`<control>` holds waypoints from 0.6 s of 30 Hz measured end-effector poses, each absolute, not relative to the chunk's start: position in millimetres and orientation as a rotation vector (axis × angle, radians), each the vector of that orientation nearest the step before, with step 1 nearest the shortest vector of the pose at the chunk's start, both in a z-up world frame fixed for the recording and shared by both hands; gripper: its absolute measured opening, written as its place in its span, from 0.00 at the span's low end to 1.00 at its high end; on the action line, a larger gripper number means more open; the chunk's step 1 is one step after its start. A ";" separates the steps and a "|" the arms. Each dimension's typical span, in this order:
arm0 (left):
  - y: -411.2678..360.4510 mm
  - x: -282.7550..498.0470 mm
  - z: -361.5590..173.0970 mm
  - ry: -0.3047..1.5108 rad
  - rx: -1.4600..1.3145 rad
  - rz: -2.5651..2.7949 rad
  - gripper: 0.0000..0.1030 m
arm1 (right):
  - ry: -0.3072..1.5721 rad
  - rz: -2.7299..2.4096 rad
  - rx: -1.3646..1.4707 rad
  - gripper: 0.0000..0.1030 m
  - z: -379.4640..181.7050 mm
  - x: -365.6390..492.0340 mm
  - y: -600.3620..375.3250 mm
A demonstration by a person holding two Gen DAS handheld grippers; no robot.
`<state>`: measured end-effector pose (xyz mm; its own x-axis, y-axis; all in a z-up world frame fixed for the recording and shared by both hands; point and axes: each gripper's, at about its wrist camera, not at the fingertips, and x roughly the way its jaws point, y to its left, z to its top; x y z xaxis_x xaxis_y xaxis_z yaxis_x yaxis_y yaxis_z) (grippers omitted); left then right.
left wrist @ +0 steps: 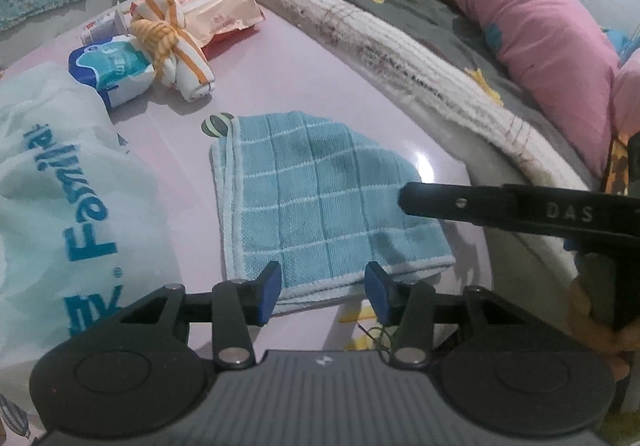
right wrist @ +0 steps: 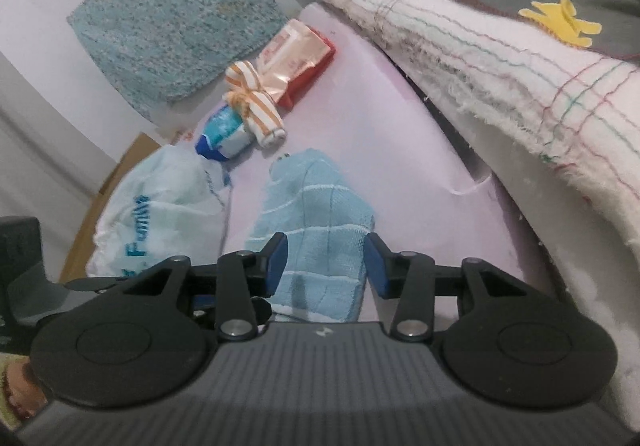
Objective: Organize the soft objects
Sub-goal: 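Grasp the edge of the blue checkered towel with the right gripper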
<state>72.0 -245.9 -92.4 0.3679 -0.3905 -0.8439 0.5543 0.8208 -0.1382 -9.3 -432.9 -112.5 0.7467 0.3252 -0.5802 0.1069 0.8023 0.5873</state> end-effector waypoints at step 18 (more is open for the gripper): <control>-247.8 53.3 -94.5 1.044 0.120 -0.793 0.49 | 0.622 0.301 0.933 0.11 -113.5 -41.9 -453.2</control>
